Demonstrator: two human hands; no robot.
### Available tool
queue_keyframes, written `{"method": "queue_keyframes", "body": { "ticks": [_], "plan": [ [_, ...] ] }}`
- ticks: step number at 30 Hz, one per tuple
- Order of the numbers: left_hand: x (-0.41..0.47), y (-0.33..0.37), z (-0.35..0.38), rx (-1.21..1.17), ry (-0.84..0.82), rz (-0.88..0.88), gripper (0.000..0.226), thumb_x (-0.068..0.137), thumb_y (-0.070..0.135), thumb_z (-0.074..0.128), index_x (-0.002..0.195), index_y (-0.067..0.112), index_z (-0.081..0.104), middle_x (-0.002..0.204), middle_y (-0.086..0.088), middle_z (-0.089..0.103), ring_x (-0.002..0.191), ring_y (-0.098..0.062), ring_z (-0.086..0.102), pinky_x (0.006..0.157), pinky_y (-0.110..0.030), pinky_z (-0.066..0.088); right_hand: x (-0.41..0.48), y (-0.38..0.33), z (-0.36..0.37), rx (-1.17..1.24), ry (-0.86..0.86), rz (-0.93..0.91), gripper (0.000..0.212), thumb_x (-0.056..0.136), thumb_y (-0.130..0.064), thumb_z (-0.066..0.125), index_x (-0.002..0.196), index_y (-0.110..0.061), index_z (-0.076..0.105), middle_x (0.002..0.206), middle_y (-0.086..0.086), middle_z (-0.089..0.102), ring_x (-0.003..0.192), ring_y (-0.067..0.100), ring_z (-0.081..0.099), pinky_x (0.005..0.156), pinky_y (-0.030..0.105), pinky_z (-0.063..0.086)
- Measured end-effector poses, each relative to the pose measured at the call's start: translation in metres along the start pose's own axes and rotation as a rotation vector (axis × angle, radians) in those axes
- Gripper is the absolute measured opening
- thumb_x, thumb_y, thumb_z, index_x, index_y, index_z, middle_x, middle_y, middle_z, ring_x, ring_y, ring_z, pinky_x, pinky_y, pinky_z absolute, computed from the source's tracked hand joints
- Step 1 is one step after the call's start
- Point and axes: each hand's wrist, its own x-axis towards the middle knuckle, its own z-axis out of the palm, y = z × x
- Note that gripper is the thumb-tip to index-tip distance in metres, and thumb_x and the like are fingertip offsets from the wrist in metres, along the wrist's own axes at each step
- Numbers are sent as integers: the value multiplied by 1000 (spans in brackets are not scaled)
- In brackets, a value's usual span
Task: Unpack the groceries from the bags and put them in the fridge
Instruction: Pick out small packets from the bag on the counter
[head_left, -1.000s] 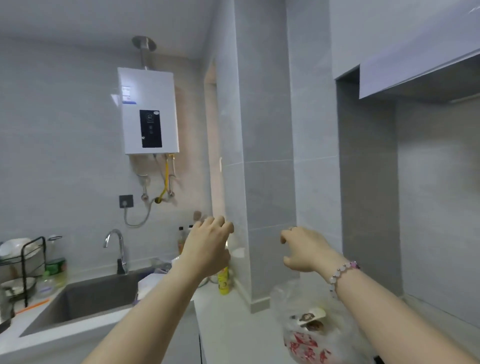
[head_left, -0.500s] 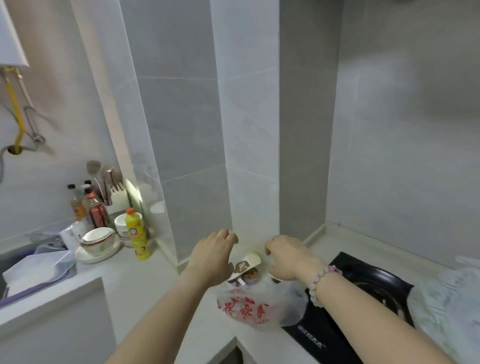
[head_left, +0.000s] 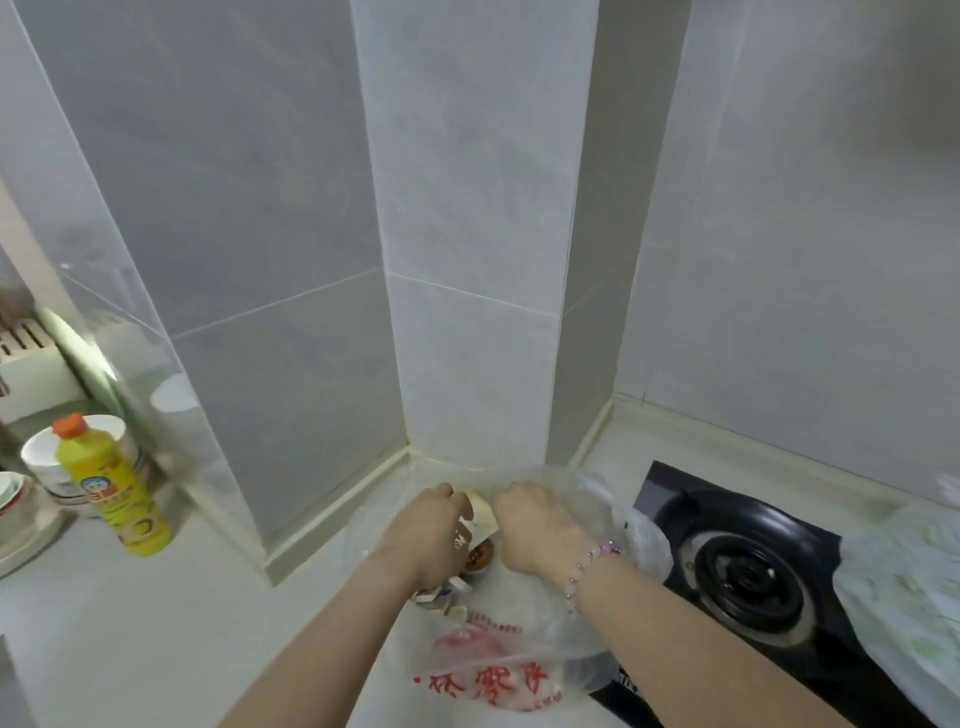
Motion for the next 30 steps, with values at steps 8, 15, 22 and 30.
{"method": "queue_keyframes", "body": {
  "ticks": [8, 15, 22, 30],
  "plan": [
    [25, -21, 76, 181, -349, -30, 8, 83, 15, 55, 87, 14, 61, 100, -7, 60, 102, -26, 60, 72, -31, 47, 22, -24, 83, 198, -340, 117, 21, 92, -11, 51, 107, 0, 61, 85, 10, 52, 105, 29, 58, 85, 35, 46],
    [13, -47, 91, 92, -189, -70, 28, 88, 23, 49, 116, 23, 54, 123, 4, 54, 111, -19, 52, 87, -27, 42, 36, -36, 116, 346, -319, 122, 35, 84, -11, 60, 118, -9, 57, 119, 12, 52, 103, 28, 57, 78, 31, 48],
    [18, -73, 93, 9, -263, -201, 44, 84, 11, 51, 126, 23, 48, 130, 5, 50, 115, -19, 53, 90, -28, 48, 45, -39, 129, 374, -293, 127, 53, 84, -4, 59, 134, -11, 40, 129, 8, 40, 107, 29, 55, 82, 37, 51],
    [15, -86, 97, -3, -185, -292, 41, 85, 13, 52, 125, 21, 48, 126, 3, 46, 110, -19, 55, 82, -29, 48, 64, -58, 126, 291, -202, 29, 52, 86, -1, 59, 134, -5, 40, 131, 14, 44, 117, 30, 50, 95, 36, 45]
  ]
}}
